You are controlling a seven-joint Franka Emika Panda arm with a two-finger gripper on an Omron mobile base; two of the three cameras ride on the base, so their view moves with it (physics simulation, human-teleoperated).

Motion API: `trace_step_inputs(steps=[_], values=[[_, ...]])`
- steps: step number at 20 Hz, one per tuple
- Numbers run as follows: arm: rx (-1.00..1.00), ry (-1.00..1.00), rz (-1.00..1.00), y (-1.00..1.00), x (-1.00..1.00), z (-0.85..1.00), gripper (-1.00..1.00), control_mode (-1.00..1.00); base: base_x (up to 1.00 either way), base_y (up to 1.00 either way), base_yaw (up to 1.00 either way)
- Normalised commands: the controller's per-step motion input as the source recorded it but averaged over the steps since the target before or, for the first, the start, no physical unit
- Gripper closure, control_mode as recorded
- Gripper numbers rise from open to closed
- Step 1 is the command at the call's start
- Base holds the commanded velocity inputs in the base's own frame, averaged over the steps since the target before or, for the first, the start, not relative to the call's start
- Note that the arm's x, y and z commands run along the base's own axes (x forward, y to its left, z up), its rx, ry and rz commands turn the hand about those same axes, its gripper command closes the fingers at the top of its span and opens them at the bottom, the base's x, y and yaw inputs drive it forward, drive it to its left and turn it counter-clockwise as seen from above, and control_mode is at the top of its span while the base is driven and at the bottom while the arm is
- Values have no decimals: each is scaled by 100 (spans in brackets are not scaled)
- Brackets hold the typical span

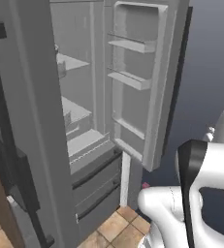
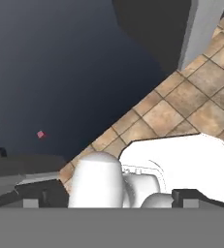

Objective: Move the glass cup from next to the sink to the open cabinet. Then, move the bowl with the tangerine to the fridge to clear the area for faucet cleaning.

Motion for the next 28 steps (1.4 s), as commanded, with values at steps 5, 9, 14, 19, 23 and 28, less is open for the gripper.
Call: trace_step_inputs(steps=[5, 9, 14, 19, 23, 28], values=[[0, 0, 0, 0, 0, 0, -100, 100, -95, -9, -72], [0, 0, 0, 0, 0, 0, -100, 100, -68, -20, -77], [0, 0, 0, 0, 0, 0, -100, 100, -61, -30, -77], [0, 0, 0, 0, 0, 0, -100, 100, -42, -30, -82], [0, 0, 0, 0, 0, 0, -100, 100, -35, -41, -81], [0, 0, 0, 0, 0, 0, -100, 100, -11, -66, -81]])
